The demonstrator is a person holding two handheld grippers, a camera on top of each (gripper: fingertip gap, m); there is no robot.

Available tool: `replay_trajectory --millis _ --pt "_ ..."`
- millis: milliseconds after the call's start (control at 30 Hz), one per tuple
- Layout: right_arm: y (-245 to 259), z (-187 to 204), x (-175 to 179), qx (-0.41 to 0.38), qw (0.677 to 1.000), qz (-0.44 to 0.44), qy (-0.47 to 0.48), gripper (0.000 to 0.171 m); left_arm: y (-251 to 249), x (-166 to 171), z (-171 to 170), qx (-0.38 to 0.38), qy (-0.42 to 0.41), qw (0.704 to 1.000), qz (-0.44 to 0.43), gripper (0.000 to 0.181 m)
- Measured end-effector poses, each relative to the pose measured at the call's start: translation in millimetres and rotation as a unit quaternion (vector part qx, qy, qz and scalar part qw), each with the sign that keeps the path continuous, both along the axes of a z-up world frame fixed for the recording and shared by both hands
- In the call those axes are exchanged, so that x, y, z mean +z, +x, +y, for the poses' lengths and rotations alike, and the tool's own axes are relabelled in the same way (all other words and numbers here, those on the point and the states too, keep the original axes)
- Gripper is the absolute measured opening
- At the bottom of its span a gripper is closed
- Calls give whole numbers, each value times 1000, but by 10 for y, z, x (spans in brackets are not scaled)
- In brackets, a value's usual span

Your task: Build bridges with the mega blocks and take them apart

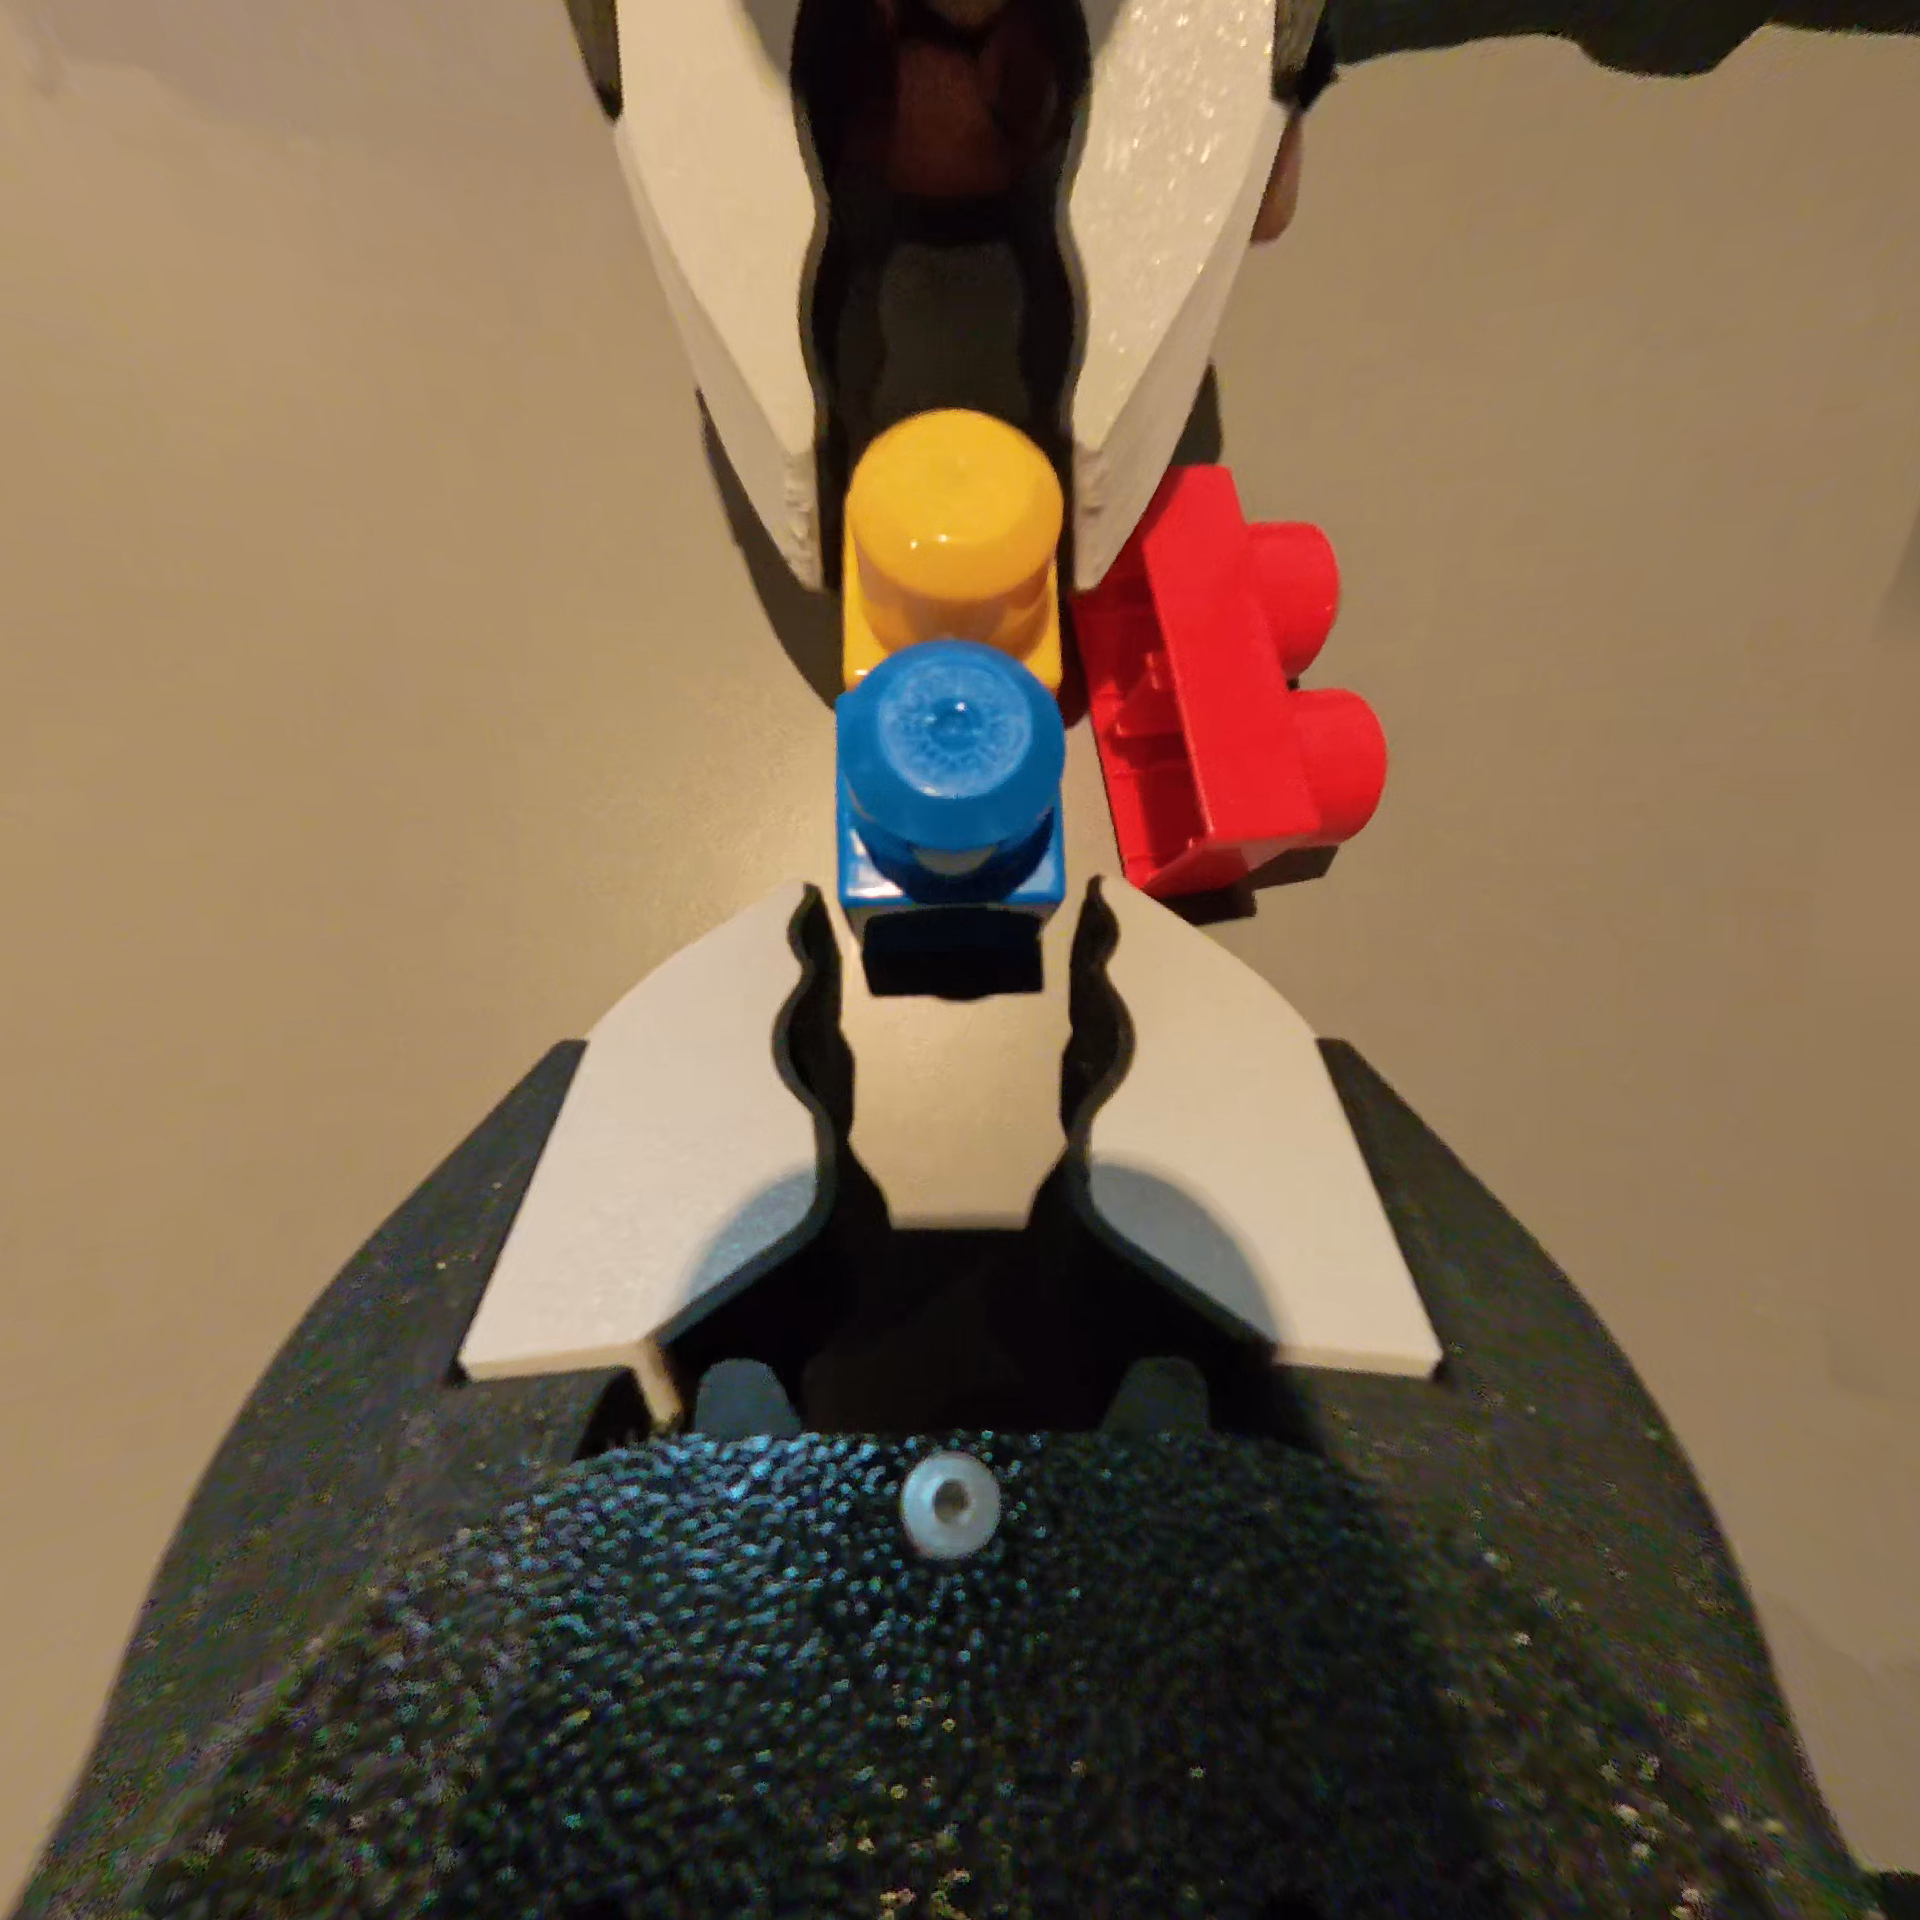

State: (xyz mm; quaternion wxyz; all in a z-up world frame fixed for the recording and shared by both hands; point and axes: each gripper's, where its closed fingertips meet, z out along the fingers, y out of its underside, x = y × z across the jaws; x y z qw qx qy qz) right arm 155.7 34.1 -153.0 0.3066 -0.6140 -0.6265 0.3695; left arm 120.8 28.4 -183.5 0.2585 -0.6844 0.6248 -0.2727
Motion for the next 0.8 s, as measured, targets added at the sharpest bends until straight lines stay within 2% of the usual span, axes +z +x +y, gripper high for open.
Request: replay_trajectory --millis 133,233,333,400,467,533,667,733,800 --pt "39 77 154 -26 998 52 4 42 -90 188 49 19 -1 999 -38 52" --pt "116 226 348 -70 990 119 36 48 -145 609 167 54 35 990 -127 56" --pt "201 391 632 -128 967 205 83 67 -204 1192 328 101 111 955 -256 69" --pt "251 424 836 -147 949 256 113 71 -257 1482 378 128 158 927 -314 76" --pt "270 424 1025 -160 931 300 132 87 -313 1665 460 171 211 900 -340 100" --pt "263 401 1173 -165 915 336 150 104 -327 1788 496 200 252 877 -358 123" --pt "170 400 1254 -185 907 347 151 137 -265 1827 517 223 277 860 -365 141" --pt "119 409 1247 -193 907 342 152 142 -259 1849 518 232 294 848 -374 145" --pt "78 432 1180 -203 917 312 146 138 -255 1881 496 235 304 837 -389 145"
